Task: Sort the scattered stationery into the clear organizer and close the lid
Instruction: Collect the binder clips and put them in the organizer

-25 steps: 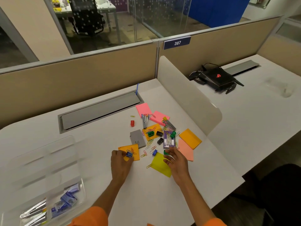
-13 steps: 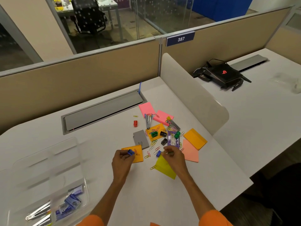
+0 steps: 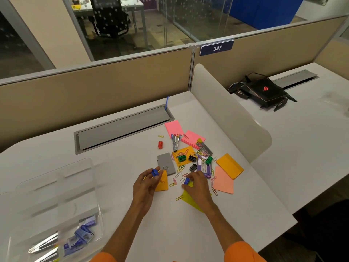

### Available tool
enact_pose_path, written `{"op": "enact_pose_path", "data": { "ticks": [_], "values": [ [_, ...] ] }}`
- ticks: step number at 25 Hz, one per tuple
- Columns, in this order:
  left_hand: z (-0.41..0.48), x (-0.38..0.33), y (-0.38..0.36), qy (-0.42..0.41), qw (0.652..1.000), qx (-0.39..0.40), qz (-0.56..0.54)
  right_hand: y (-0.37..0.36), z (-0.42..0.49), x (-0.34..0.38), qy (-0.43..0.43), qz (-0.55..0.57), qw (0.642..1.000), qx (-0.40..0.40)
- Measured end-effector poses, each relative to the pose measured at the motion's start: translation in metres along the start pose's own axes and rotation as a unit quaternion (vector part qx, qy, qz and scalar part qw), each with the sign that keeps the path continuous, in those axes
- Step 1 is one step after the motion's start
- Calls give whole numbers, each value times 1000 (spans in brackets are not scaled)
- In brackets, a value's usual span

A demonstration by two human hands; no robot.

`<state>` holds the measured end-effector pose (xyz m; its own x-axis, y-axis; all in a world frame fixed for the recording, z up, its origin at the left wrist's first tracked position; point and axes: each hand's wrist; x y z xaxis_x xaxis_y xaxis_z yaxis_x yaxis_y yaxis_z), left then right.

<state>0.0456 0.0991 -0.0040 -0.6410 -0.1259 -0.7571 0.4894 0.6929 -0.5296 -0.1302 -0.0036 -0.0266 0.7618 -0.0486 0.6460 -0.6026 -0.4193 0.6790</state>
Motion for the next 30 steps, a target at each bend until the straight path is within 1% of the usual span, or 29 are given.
{"op": "enact_pose_path", "data": {
  "ticks": [3,5,6,9,14,17,19,21,23,26,30],
  "values": [
    [5,0,-1,63,992,-5,-113,7,-3,6,-25,66,997,-11],
    [6,0,-3,85,980,-6,-177,11,-7,12,-26,110,994,-1],
    [7,0,-5,90,977,-7,-192,12,-9,16,-17,125,992,5],
    [10,3,-9,103,974,-25,-198,15,-17,33,12,154,988,19],
    [18,4,-15,97,974,-65,-192,19,-26,58,56,171,983,34],
    [20,3,-18,91,975,-57,-197,21,-28,65,83,173,981,42],
    [21,2,-19,92,972,-38,-213,21,-27,69,118,165,978,46],
    [22,3,-18,101,971,-31,-213,17,-26,71,147,140,978,51],
    [23,4,-19,112,974,-22,-197,8,-25,73,157,102,981,53],
    [25,4,-22,118,974,-20,-194,-10,-24,76,158,65,985,31],
    [28,5,-25,116,963,-27,-243,-25,-26,76,137,77,988,-18]
  ]
}}
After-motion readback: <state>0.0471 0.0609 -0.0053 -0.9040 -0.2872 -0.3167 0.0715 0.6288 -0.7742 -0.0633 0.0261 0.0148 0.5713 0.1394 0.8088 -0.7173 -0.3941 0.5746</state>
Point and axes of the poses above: each hand's wrist, its own z-axis towards the middle knuckle, its own y-axis out of the back of the hand, x = y × z, and after that the axes turned 10 degrees about -y, right-handed
